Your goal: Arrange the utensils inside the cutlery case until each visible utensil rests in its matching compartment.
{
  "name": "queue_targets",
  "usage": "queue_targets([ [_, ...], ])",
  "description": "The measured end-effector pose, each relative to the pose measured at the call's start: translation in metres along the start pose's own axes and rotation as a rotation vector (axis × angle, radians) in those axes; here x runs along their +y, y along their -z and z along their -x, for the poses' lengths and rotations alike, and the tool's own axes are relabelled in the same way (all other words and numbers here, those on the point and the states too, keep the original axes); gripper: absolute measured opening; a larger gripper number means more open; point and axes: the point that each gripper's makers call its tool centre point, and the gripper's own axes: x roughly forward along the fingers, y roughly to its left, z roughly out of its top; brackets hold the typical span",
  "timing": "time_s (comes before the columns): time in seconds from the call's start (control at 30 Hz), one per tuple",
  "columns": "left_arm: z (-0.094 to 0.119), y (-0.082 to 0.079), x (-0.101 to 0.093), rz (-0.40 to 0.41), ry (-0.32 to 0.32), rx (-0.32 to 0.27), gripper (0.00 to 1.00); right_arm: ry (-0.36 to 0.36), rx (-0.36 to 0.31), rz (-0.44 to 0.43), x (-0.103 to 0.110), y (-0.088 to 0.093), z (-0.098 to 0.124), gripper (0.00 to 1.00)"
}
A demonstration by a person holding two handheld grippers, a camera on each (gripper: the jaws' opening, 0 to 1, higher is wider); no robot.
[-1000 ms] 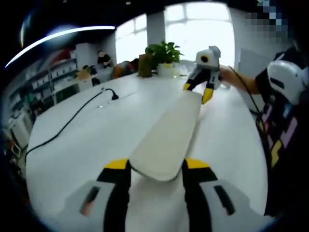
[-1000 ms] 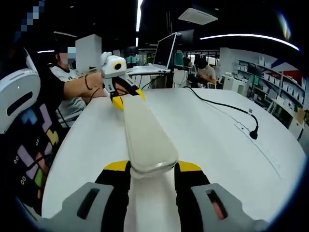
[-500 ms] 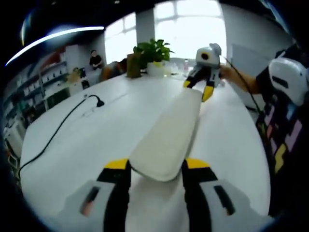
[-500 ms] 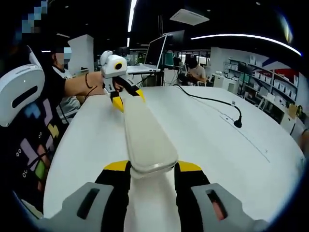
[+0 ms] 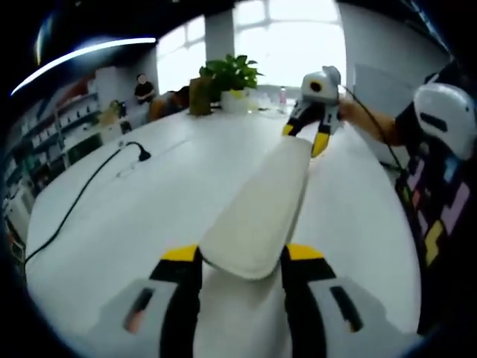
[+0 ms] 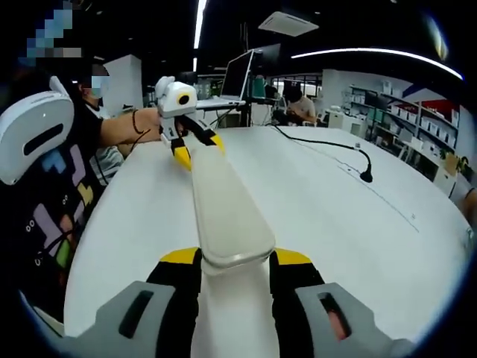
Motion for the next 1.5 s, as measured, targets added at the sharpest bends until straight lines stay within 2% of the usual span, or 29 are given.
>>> queue_targets([
  [0.27, -0.004, 0.008, 0.000, 0.013, 0.006, 0.018, 0.45, -0.023, 0.026, -0.022, -0.002, 0.012, -0.009, 0.37],
  [0.6, -0.011, 0.016, 0.001, 0.027, 0.008, 0.032, 0.45, -0.026, 0.040, -0.031, -0.004, 0.019, -0.012, 0.37],
  [1.1, -0.012, 0.020, -0.001, 0.025, 0.022, 0.033, 0.45, -0.035, 0.028, -0.038, -0.001, 0.022, -0.012, 0.37],
  [1.5, -0.012, 0.022, -0.002, 0.016, 0.021, 0.029, 0.45, -0.020, 0.061, -0.019, -0.001, 0.025, -0.015, 0.37],
])
